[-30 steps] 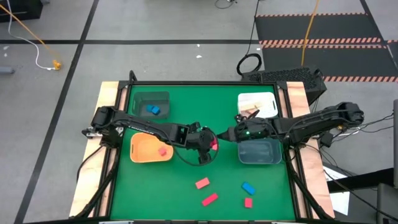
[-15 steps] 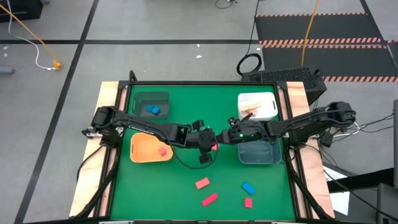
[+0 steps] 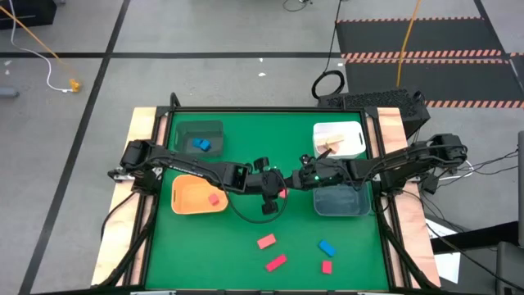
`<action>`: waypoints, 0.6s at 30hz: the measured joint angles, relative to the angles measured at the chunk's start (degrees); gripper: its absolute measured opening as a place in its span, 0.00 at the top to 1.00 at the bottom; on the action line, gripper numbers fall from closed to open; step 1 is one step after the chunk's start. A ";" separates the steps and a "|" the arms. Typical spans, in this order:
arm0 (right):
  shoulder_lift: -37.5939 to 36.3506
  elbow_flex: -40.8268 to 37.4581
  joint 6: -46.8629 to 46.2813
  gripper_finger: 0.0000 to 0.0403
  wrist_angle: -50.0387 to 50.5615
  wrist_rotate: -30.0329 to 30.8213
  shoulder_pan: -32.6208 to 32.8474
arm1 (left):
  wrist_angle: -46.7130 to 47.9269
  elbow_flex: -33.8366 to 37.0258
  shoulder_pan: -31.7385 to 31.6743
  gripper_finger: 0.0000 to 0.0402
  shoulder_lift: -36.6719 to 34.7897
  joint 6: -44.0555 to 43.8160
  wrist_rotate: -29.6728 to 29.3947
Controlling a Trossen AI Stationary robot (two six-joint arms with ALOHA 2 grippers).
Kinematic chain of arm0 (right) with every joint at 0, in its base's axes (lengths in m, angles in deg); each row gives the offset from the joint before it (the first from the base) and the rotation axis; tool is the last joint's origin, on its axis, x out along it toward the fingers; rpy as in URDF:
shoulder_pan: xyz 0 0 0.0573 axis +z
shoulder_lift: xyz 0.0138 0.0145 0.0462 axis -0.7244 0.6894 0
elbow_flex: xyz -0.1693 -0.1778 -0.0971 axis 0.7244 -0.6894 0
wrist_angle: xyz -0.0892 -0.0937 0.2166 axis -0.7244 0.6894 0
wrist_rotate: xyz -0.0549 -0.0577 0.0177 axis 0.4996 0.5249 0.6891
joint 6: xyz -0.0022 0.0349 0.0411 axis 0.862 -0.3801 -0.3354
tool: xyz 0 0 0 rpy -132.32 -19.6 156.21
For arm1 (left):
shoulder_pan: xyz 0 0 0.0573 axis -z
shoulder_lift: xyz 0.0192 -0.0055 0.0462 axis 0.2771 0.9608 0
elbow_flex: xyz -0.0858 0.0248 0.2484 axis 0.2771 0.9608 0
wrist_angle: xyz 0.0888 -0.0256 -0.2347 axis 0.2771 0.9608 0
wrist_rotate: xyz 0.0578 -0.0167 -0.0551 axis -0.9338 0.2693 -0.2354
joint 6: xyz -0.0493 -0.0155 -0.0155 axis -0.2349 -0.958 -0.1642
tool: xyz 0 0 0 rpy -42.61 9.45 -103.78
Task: Sort & place blocks by color
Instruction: Put the top left red block into the green bin
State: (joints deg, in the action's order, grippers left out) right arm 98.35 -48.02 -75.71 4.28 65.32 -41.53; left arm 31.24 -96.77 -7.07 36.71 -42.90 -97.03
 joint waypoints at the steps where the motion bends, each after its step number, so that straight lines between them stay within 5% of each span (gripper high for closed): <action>1: 0.01 0.00 0.03 0.72 0.24 -0.02 -0.04 | 0.02 0.00 0.00 0.68 0.00 0.22 -0.28; 4: 0.02 0.00 0.19 0.73 0.28 -0.02 -0.05 | -0.02 0.00 0.00 0.66 -0.02 0.17 -0.32; 12: 0.02 0.00 1.67 0.73 0.92 -1.44 -0.85 | -0.42 -0.02 0.00 0.37 -0.07 -0.39 0.20; 18: -1.00 0.00 2.89 0.73 3.72 -4.67 -4.05 | 0.17 -0.02 0.00 0.31 -0.07 -5.15 0.16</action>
State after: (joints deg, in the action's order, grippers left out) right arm 97.35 -48.02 -72.82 7.99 60.65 -45.58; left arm 31.41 -96.79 -7.07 36.65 -48.05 -96.87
